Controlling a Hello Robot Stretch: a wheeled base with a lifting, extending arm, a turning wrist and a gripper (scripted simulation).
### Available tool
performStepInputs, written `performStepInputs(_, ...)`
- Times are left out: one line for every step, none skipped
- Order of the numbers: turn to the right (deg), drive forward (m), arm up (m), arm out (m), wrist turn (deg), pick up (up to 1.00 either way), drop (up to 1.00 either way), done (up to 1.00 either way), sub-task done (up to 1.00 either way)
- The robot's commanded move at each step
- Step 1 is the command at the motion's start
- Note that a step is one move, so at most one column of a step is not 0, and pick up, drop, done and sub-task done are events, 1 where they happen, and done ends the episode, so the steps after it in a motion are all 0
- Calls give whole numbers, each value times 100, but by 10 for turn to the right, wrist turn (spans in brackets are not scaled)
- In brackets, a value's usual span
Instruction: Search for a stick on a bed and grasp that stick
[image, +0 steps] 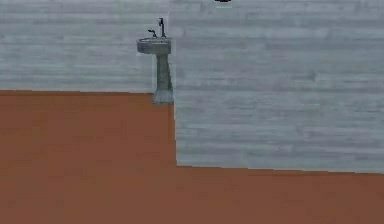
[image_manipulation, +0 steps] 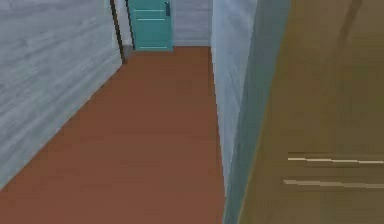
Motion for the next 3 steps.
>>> performStepInputs(300, 0, 0, 0, 0, 0, 0, 0, 0)
performStepInputs(30, 0, 0, 0, 0, 0, 0, 0, 0)
performStepInputs(0, 55, 0, 0, 0, 0, 0, 0, 0)
